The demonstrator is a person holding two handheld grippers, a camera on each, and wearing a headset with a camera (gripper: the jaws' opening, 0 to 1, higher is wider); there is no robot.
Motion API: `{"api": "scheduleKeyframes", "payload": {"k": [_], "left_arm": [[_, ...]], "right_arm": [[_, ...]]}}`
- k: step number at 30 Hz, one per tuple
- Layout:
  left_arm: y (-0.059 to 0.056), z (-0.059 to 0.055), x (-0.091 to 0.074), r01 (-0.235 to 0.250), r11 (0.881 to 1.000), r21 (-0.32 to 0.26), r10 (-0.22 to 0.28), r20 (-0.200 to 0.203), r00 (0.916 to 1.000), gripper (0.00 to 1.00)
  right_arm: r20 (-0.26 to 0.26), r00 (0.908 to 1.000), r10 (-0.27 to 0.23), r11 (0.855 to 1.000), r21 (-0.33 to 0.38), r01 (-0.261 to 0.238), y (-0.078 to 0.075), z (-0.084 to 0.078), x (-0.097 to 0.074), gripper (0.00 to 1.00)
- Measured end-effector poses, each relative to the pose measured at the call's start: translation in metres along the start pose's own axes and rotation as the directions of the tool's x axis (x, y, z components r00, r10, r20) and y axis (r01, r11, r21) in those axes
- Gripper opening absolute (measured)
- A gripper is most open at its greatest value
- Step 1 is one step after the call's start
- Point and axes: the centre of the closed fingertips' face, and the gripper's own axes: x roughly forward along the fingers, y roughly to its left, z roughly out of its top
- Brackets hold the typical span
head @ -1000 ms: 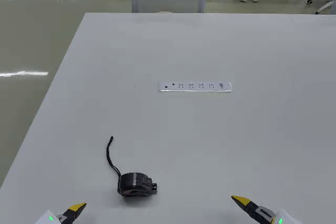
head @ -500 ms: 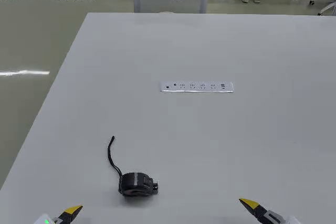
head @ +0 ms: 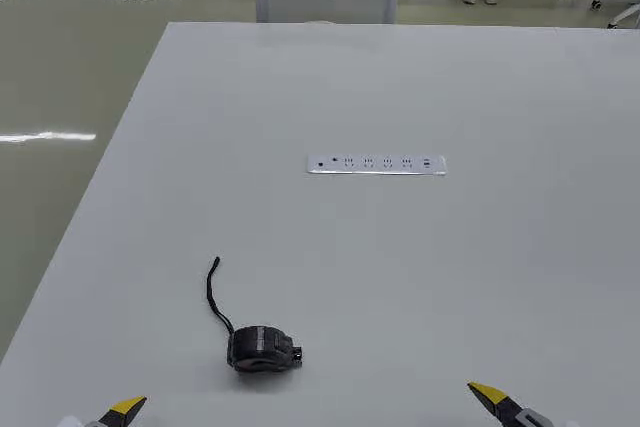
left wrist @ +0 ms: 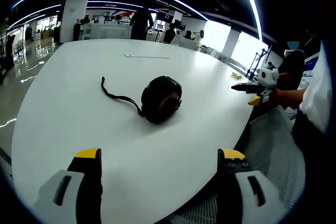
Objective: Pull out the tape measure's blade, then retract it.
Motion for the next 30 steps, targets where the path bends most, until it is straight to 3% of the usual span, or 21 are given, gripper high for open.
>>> {"api": "scheduleKeyframes", "payload": {"k": [30], "left_arm": [[-0.0020, -0.0021, -0.0058, -0.004, 1.000, -0.004, 0.004, 0.003, 1.0000, 0.90]], "right_arm": [[0.004, 0.9999, -0.010, 1.000, 0.013, 0.010, 0.0001, -0.0011, -0.0072, 0.75]]}}
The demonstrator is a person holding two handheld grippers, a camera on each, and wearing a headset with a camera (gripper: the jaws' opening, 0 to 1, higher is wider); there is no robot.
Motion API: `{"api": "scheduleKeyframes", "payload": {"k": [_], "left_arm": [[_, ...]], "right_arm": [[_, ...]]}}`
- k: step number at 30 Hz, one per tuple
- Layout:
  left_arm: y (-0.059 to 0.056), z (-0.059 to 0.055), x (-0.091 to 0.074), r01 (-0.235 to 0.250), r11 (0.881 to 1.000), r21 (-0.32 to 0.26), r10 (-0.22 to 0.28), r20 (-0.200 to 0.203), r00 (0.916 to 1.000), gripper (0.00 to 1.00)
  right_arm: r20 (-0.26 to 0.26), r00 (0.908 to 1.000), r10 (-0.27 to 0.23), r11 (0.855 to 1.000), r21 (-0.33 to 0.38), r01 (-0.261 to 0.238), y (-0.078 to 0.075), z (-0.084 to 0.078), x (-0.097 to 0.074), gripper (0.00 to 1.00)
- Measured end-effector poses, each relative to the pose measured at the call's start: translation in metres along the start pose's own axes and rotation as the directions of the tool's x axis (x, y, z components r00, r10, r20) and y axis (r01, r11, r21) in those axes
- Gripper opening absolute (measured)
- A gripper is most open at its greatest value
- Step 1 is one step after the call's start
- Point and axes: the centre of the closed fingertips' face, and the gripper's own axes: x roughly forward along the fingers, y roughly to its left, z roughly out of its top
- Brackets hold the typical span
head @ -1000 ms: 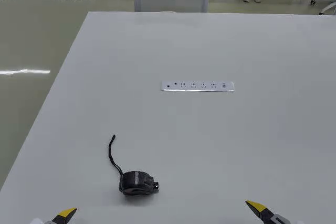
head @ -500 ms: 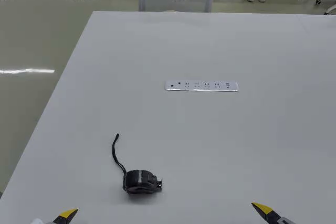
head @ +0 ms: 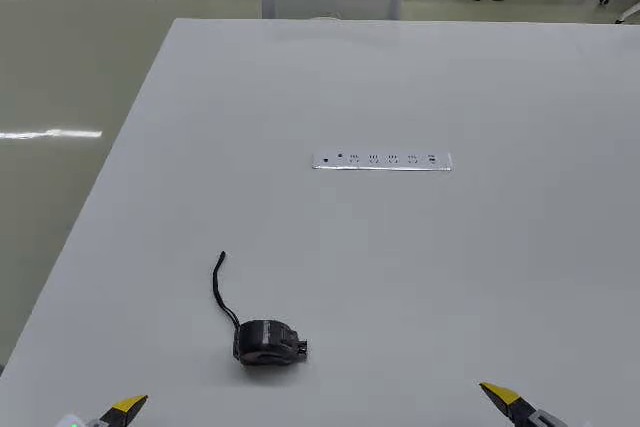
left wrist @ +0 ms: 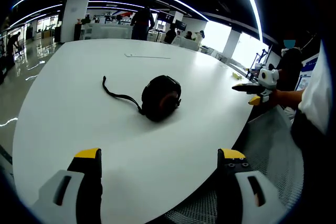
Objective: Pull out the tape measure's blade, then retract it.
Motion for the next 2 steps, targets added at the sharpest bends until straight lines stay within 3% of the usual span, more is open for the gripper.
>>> {"api": "scheduleKeyframes", "payload": {"k": [2], "left_arm": [[0.0011, -0.0012, 0.0001, -0.001, 1.000, 0.000, 0.001, -0.002, 1.0000, 0.90]], "right_arm": [[0.000, 1.0000, 0.002, 1.000, 0.001, -0.002, 0.0004, -0.0007, 0.0003, 0.75]]}}
